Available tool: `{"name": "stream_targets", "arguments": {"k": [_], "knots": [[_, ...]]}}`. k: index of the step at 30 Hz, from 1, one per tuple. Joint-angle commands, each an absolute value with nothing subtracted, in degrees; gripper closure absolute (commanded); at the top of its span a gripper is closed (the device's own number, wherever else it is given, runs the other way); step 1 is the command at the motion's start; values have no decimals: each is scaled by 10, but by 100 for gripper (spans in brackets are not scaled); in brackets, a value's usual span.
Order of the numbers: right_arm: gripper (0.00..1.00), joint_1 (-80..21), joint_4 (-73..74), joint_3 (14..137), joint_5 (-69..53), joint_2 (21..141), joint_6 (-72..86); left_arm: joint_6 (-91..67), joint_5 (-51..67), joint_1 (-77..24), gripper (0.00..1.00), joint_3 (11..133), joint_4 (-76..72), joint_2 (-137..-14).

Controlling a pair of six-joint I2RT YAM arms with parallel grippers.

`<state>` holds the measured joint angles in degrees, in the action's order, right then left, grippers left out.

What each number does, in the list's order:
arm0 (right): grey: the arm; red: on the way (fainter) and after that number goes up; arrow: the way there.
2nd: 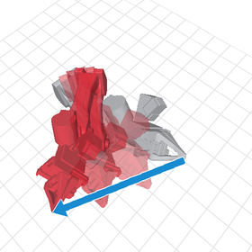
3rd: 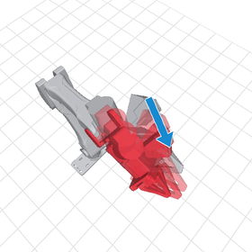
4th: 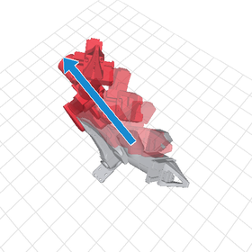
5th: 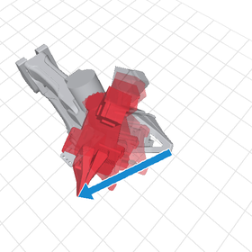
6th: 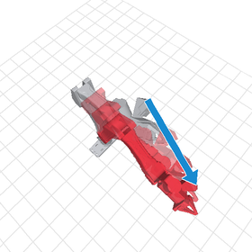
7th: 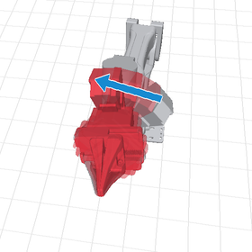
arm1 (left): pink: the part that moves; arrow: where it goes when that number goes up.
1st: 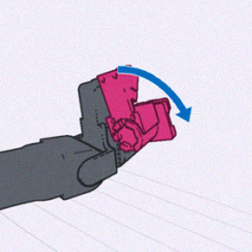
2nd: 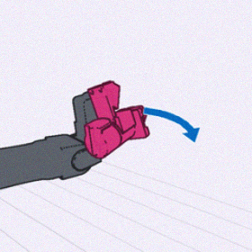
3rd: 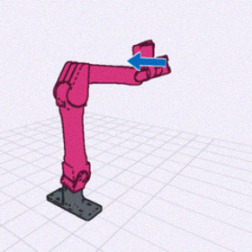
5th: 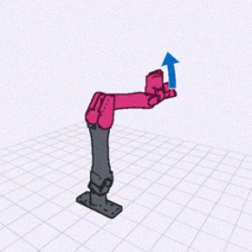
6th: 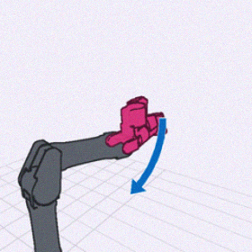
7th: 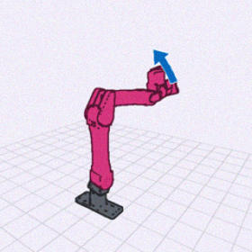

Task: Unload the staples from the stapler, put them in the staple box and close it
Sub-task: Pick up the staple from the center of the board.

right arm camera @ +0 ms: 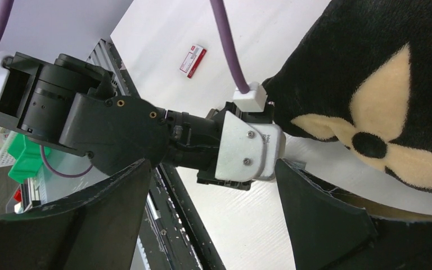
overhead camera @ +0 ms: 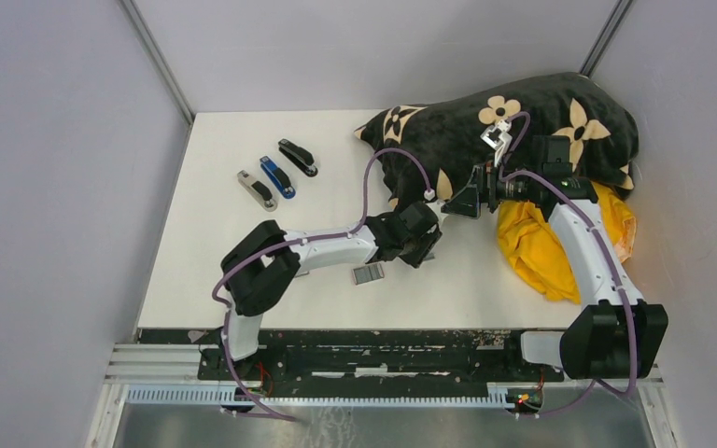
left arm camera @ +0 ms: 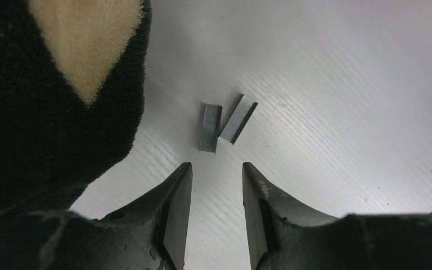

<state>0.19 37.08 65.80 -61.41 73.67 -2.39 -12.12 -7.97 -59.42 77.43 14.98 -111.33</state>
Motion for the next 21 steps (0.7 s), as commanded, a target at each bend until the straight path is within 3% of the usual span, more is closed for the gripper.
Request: {"name": "stream_targets", "arguments": {"k": [1,21], "knots": [[12,5,365,687,-630,742,-24,-78,-47,-583,55,806,176,-1127],[9,5,347,681,-640,751,-6,-63,-20,-571,59,845,200,-1176]]}}
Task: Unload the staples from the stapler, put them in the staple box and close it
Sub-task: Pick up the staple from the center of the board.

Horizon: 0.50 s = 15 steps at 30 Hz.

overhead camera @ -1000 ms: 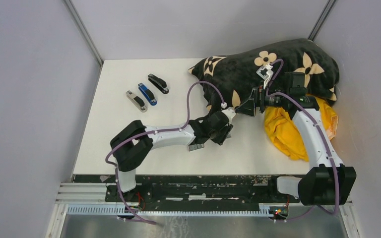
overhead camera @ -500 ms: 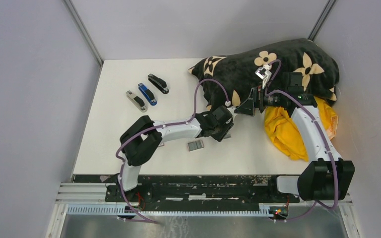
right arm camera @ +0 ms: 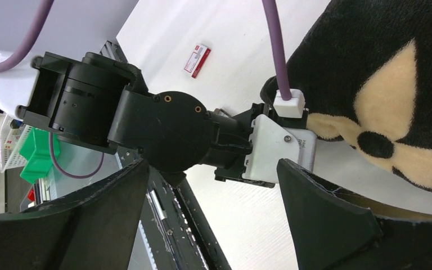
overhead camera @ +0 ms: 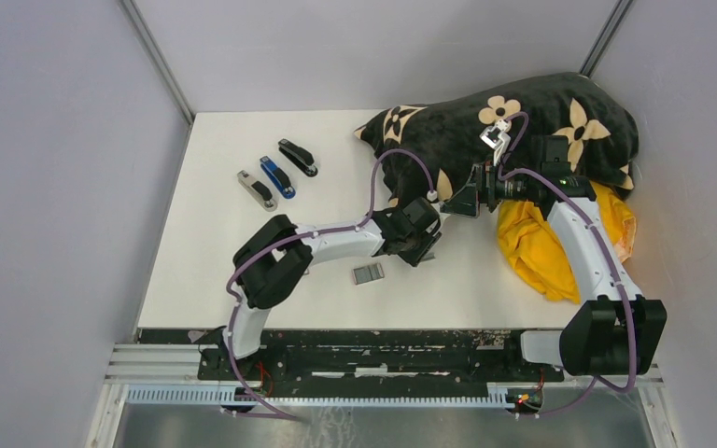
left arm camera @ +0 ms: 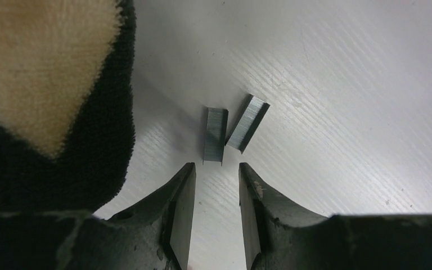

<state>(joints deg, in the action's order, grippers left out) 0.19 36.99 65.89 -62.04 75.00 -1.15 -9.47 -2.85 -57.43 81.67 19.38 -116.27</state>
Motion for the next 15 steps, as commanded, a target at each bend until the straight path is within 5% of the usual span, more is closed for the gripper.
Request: {"name": "stream_targets", "arguments": {"k": [1,15], "knots": [[9,5,347,681,-640,751,-5,-61,-19,-570,59,847,202,-1177],[8,5,338,677,-642,752,3,-60,-8,-564,65,868,218,-1200]]}}
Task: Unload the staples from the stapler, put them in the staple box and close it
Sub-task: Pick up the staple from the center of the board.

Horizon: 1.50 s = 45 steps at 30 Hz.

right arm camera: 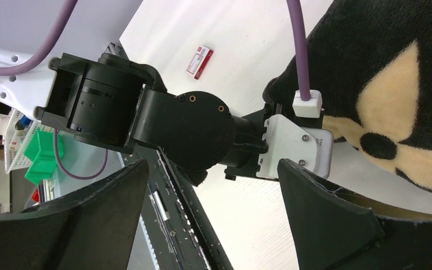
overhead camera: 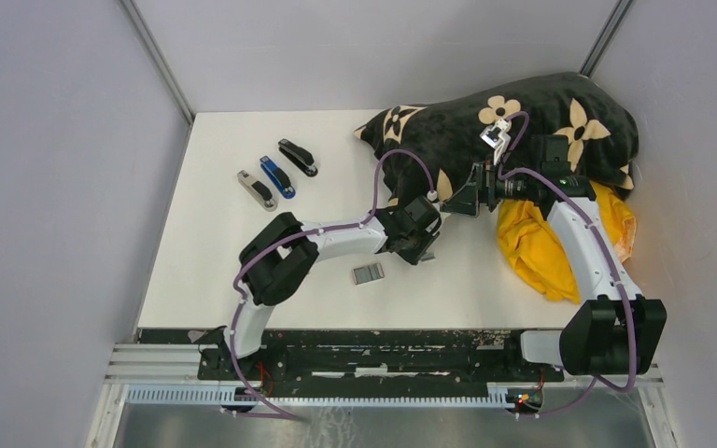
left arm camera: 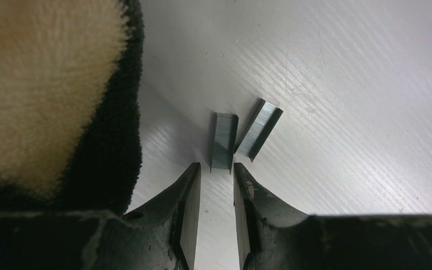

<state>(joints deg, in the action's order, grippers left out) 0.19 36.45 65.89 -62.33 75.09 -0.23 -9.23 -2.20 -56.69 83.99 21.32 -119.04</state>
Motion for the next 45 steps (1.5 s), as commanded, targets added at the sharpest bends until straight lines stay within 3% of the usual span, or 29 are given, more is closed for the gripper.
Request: {"name": "stream_targets", "arguments": {"k": [1,12,29,45], "knots": [[8,5,337,677,-642,752,4,-61,-9,-564,65,869,219,-1201],[8,6,332,675,-645,752,10,-63,-3,-563,66,882,225,-1213],[7,6,323,670,-648,751,18,-76,-1,-560,79,876,224,-1209],[6,5,284,647,-686,745,39,-173,64,-522,84,656,11,-999]]}}
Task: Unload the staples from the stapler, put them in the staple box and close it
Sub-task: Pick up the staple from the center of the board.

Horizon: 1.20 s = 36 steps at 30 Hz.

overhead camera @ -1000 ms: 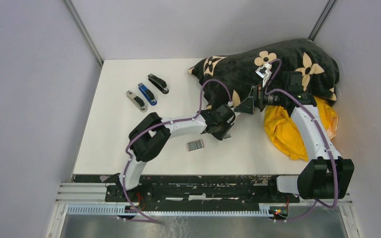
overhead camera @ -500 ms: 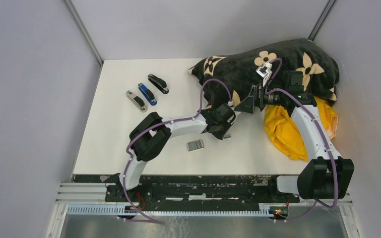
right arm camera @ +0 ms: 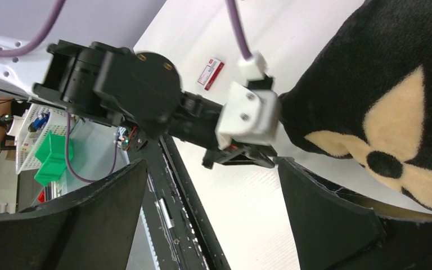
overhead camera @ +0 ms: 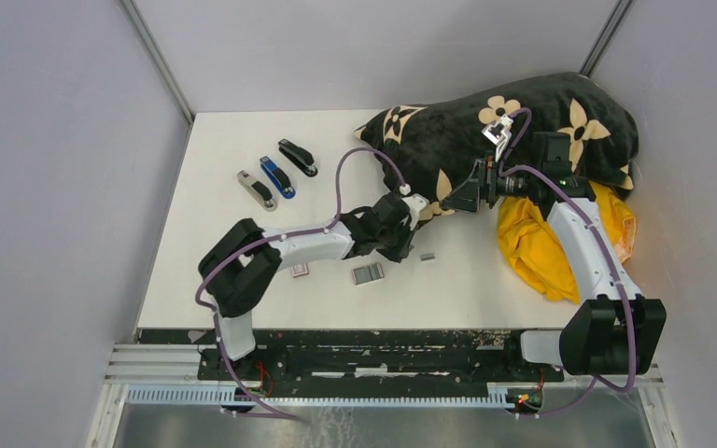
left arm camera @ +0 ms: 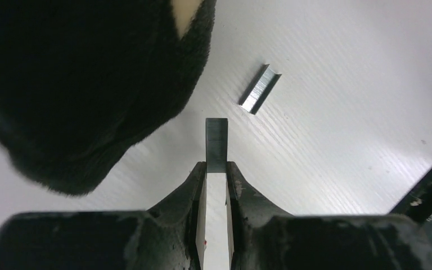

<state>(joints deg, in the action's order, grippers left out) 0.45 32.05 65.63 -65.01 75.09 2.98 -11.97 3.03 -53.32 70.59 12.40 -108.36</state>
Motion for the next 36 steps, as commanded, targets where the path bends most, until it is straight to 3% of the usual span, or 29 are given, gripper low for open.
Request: {"name": "stream_targets", "arguments": {"k": [1,13,23,36], "knots": [[6,5,280,644,-689,742,41,-184,71,-518,84,634,-10,-979],[5,-64,128,592,-738,726,149,-366,179,-454,83,331,-391,-746],[6,-116,-122,525,-719,737,395,-464,192,-430,83,249,-545,-663],[14,-186,-201,519,-713,746,479,-548,253,-428,83,239,-691,-693]]}}
